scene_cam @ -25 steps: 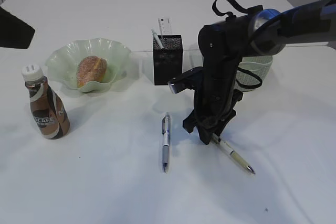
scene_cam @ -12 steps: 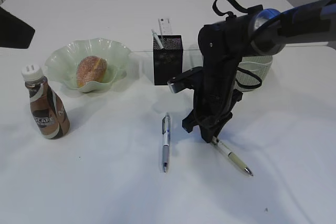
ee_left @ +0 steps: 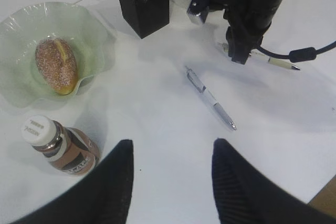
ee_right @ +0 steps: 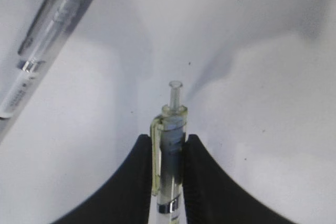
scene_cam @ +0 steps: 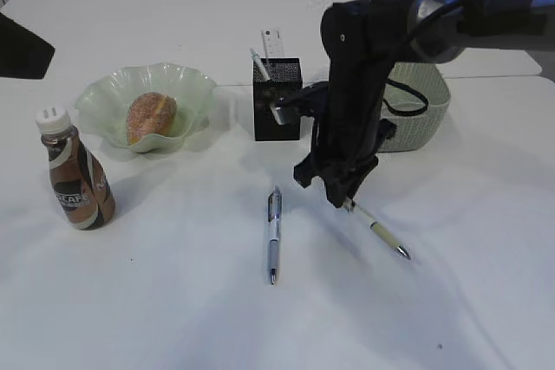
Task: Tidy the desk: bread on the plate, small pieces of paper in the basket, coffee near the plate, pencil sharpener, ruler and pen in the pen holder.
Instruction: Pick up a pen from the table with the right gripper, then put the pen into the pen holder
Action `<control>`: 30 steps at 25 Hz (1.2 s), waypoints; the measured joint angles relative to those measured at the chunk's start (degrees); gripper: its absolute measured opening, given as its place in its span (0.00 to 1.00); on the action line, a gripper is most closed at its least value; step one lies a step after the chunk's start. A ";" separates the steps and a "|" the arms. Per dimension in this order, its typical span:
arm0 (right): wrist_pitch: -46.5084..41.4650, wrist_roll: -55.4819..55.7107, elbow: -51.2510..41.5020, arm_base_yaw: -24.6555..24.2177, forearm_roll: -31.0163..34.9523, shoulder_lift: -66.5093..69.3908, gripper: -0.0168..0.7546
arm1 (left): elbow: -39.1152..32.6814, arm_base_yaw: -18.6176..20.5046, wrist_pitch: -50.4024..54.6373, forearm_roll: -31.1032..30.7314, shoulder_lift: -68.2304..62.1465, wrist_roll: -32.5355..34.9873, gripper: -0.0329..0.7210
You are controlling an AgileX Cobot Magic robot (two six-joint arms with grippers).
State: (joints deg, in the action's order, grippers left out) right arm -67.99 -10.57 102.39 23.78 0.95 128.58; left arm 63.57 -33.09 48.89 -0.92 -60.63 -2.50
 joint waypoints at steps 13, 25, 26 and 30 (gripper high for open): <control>-1.17 0.62 21.56 0.00 0.10 0.32 0.21 | 0.00 0.00 0.00 -0.52 0.00 0.00 0.49; 16.09 0.62 25.46 0.00 0.10 0.32 0.21 | 0.00 0.00 -0.55 -0.84 0.00 0.00 0.49; 16.09 0.62 25.46 0.00 0.10 0.32 0.21 | 0.00 0.00 -0.65 -0.94 0.00 0.00 0.49; 25.40 1.86 25.46 0.00 0.10 0.32 0.21 | 0.00 0.00 -0.86 -1.11 0.00 0.00 0.49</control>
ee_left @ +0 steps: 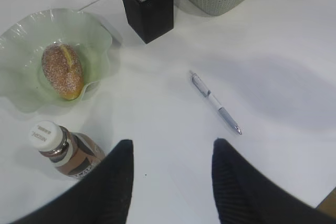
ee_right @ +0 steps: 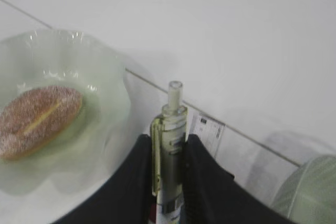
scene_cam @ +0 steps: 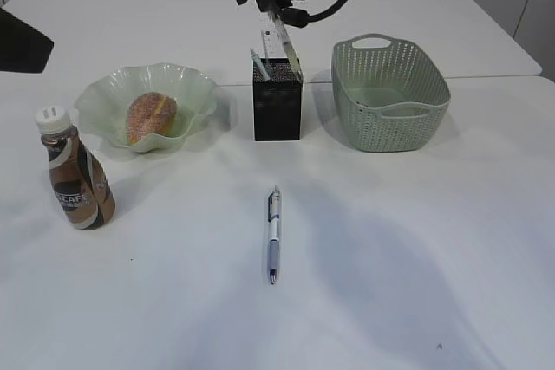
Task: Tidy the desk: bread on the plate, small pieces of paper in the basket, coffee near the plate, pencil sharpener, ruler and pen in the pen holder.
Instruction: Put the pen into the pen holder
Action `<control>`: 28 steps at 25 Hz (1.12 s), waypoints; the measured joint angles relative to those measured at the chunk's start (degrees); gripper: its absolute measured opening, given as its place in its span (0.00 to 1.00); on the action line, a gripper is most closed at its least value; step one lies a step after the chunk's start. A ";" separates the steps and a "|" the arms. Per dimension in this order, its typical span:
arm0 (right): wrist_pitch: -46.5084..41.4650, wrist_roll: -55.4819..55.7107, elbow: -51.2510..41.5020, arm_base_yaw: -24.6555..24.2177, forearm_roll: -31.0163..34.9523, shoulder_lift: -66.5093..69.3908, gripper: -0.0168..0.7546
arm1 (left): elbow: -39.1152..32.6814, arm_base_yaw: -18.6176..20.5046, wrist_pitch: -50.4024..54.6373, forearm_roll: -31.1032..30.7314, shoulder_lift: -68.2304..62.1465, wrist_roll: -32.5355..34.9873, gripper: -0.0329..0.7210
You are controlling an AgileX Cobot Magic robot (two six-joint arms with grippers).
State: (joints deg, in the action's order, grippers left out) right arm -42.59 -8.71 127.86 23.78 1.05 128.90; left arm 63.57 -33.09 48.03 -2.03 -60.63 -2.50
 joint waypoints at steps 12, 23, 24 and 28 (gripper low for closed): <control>15.20 4.72 0.20 -3.15 1.04 2.93 0.21 | 0.00 0.00 0.00 -1.13 -0.91 0.00 0.49; 21.99 5.20 0.20 -4.33 4.64 8.88 0.21 | 0.00 0.00 -1.08 -1.55 -4.11 0.00 0.49; 21.99 5.20 0.20 -4.33 4.77 9.14 0.21 | 0.00 0.00 -1.22 -1.58 -4.38 0.00 0.49; 22.09 5.20 0.20 -4.33 4.88 9.86 0.21 | 0.00 0.00 -2.09 -1.68 -4.89 0.00 0.49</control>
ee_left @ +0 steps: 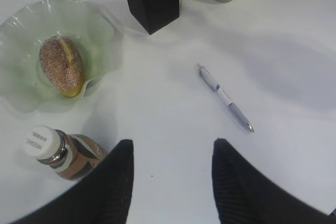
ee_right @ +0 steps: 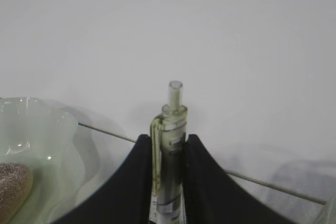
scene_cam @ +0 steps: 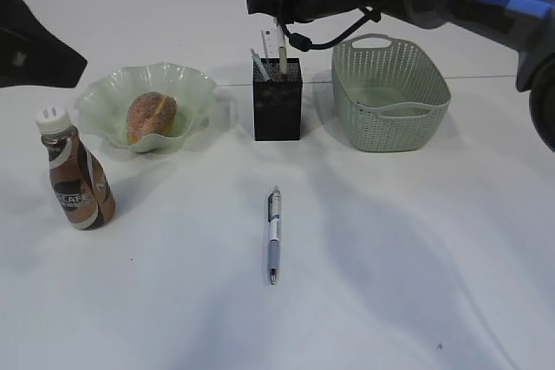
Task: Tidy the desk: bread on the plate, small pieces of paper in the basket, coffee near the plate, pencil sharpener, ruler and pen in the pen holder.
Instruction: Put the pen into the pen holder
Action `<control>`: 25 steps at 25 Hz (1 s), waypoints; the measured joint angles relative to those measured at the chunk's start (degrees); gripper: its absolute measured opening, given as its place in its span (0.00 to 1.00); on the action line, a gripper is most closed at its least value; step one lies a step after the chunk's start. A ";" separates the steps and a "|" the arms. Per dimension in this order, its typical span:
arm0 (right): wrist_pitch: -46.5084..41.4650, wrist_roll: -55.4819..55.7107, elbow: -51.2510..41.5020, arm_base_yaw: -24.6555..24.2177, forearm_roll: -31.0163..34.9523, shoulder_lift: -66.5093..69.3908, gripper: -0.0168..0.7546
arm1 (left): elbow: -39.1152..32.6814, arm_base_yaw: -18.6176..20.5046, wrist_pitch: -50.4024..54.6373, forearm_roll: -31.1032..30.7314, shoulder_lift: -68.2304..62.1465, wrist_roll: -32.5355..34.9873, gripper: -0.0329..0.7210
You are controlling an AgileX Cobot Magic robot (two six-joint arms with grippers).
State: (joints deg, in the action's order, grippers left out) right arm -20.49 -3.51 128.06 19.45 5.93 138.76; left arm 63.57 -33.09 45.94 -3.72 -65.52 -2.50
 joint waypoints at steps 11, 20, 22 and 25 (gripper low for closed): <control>-1.60 0.00 0.00 0.00 1.44 0.21 0.25 | 0.00 0.00 -0.85 -0.23 -0.04 0.00 0.49; -3.06 0.00 0.00 0.00 1.44 0.21 0.52 | 0.00 0.00 -0.85 -0.23 -0.04 0.00 0.49; -3.43 0.00 0.00 0.00 1.44 0.21 0.53 | 0.00 0.00 -0.85 -0.23 -0.04 0.00 0.49; -5.18 0.00 0.00 0.00 1.44 0.21 0.54 | 0.00 0.00 -0.85 -0.23 -0.04 0.00 0.49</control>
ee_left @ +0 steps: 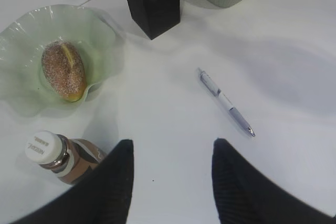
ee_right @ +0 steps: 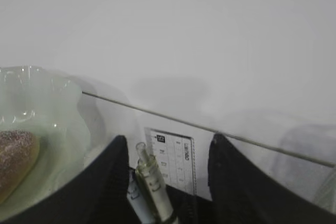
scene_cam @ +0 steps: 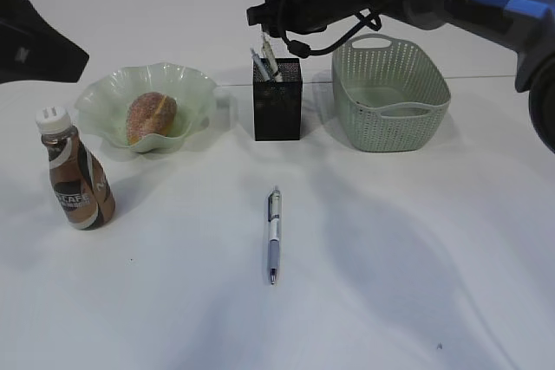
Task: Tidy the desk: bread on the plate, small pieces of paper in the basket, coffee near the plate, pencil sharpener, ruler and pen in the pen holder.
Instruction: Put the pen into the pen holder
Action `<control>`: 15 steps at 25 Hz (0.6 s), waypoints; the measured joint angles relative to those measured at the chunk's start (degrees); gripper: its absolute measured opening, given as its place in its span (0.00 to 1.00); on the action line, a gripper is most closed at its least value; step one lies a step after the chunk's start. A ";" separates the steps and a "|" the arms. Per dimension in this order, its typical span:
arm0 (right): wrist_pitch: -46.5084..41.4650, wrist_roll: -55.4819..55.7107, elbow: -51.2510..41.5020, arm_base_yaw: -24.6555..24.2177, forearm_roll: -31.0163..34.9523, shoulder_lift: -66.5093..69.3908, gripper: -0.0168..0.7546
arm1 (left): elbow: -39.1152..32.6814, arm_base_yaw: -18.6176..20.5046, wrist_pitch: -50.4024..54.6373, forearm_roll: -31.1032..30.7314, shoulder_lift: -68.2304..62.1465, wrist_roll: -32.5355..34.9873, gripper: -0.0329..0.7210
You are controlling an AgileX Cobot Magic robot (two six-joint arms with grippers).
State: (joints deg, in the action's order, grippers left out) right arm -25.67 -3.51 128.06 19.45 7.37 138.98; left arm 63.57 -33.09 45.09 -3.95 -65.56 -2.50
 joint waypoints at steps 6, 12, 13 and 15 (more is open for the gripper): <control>-8.58 0.00 0.00 0.00 -0.19 -3.31 0.53 | 0.00 0.00 -0.09 0.00 0.00 0.00 0.49; -17.92 0.00 0.20 0.00 -0.82 -9.32 0.53 | 0.00 0.00 -1.04 0.00 0.00 0.00 0.49; -20.78 0.00 0.21 0.00 -1.17 -10.30 0.53 | 0.00 0.00 -1.13 0.00 0.00 0.00 0.49; -24.17 0.04 0.21 0.00 -1.43 -11.14 0.52 | 0.00 0.00 -1.13 0.00 -0.10 0.00 0.49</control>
State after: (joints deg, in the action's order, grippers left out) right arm -49.85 -3.47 128.27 19.45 5.94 127.84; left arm 63.57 -33.09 43.96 -3.95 -65.66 -2.50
